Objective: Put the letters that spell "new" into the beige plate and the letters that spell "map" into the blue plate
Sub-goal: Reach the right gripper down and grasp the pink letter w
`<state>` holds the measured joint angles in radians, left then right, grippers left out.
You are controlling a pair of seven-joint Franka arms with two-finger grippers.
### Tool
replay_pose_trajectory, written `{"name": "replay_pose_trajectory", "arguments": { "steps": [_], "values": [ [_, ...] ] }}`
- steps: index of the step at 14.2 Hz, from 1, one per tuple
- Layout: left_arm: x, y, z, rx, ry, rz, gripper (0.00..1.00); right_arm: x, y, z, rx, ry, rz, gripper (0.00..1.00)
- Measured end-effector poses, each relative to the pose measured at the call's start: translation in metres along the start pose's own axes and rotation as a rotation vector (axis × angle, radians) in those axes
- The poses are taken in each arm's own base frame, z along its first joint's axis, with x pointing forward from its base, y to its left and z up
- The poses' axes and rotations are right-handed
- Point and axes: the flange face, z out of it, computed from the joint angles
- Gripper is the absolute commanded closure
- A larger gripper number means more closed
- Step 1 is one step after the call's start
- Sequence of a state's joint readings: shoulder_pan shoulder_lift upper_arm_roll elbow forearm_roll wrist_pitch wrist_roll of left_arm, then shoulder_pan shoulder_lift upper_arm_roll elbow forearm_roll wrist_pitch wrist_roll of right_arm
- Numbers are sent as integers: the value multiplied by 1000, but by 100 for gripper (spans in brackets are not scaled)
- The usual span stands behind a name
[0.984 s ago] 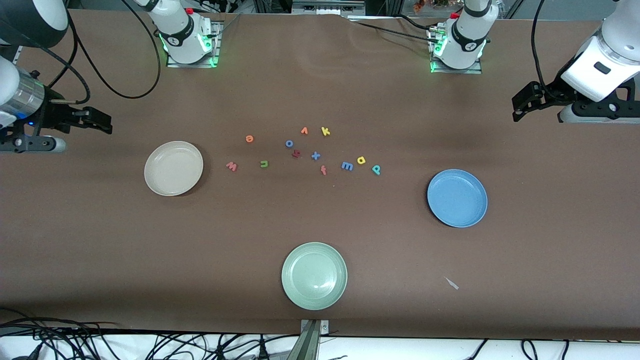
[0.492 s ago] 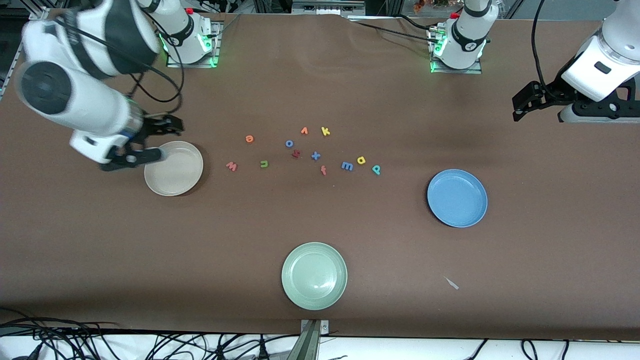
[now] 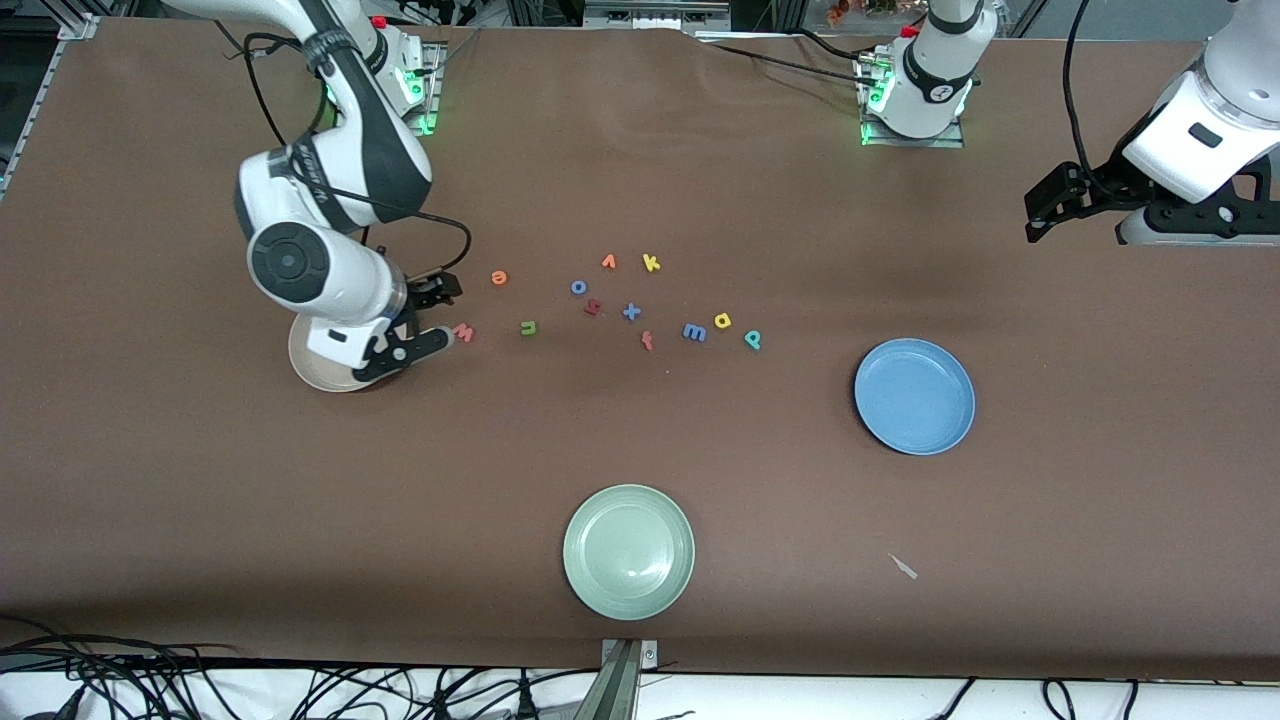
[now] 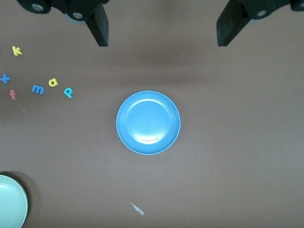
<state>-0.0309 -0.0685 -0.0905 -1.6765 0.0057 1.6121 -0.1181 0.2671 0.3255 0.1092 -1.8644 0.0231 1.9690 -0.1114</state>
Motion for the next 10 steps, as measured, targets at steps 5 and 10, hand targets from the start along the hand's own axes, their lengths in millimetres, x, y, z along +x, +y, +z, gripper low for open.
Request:
{"name": "replay_pose_trajectory", "arguments": {
  "steps": [5,10],
  "values": [
    [0,0,0,0,0,0,0,-18,-6,85,-32,131,-214,0],
    [0,0,0,0,0,0,0,-38,-24,132,-72,188,-426,0]
  ]
}}
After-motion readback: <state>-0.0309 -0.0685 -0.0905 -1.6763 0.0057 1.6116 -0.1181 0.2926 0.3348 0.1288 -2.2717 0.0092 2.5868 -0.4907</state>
